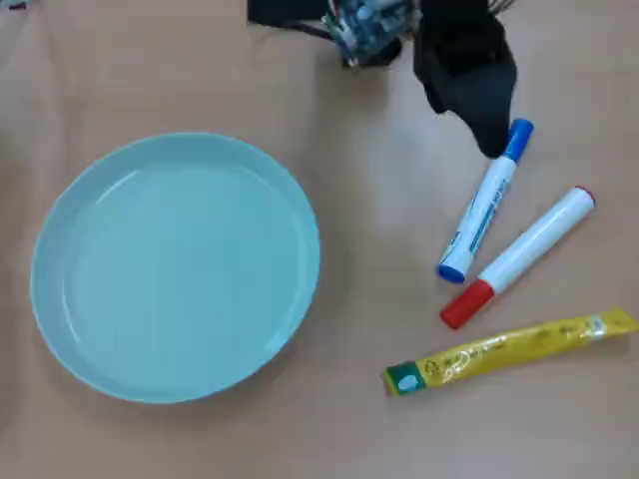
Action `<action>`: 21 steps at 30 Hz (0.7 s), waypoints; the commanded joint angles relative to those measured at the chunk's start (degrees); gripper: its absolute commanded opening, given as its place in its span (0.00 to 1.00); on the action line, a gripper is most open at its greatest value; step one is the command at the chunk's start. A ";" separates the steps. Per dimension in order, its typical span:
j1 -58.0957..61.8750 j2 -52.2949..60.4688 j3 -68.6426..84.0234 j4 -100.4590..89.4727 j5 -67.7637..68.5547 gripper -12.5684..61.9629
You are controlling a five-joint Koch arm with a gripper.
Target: Pick up the red pen.
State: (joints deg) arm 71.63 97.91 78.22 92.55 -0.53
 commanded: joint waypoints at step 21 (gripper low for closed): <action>-9.58 -31.38 -31.29 10.20 -5.71 0.95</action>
State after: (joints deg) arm 62.93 66.62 52.03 98.79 -5.27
